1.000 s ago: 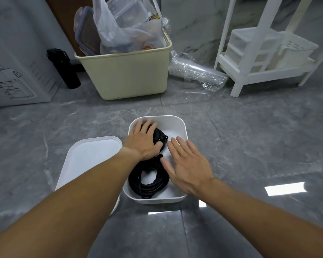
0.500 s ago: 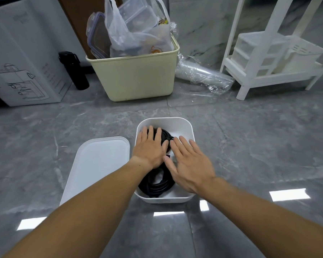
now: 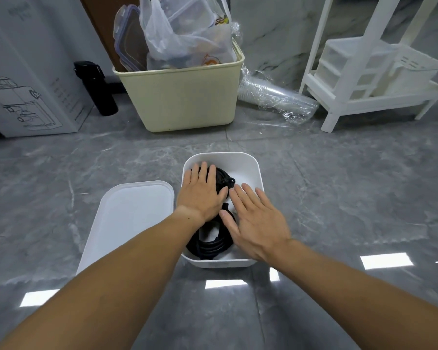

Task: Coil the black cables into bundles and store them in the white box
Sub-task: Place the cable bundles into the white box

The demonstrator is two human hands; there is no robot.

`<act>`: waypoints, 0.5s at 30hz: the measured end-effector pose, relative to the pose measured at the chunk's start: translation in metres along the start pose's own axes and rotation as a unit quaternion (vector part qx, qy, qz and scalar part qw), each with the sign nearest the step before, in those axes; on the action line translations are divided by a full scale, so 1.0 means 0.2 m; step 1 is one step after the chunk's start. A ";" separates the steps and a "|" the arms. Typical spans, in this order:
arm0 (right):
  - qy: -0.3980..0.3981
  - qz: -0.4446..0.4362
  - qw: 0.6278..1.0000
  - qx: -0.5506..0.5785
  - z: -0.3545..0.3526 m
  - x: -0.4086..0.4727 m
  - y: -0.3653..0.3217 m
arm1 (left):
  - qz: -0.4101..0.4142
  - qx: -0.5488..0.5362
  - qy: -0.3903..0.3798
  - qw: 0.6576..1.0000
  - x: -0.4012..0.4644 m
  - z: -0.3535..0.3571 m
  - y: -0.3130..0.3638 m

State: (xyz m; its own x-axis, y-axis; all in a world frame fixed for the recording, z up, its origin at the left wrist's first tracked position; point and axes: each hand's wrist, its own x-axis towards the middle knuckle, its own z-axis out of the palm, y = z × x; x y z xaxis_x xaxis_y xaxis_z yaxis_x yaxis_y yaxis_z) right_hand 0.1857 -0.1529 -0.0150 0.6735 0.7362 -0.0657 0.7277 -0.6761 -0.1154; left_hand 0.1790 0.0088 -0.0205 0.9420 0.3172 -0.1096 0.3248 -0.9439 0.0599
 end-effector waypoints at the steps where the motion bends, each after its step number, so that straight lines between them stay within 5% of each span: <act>1: -0.005 0.001 1.000 -0.002 -0.01 0.00 0.00 | 0.006 0.001 0.007 1.000 -0.01 0.00 -0.01; 15: 0.009 0.002 1.000 -0.006 -0.19 -0.04 -0.08 | 0.005 -0.041 0.069 0.997 -0.29 -0.08 -0.15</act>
State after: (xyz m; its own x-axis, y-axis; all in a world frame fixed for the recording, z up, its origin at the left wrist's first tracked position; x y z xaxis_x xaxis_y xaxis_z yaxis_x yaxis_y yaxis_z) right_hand 0.1739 -0.1493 0.0250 0.6793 0.7323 -0.0480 0.7260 -0.6801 -0.1023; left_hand 0.1152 0.0198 -0.0003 0.9462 0.3222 0.0288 0.3153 -0.9384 0.1415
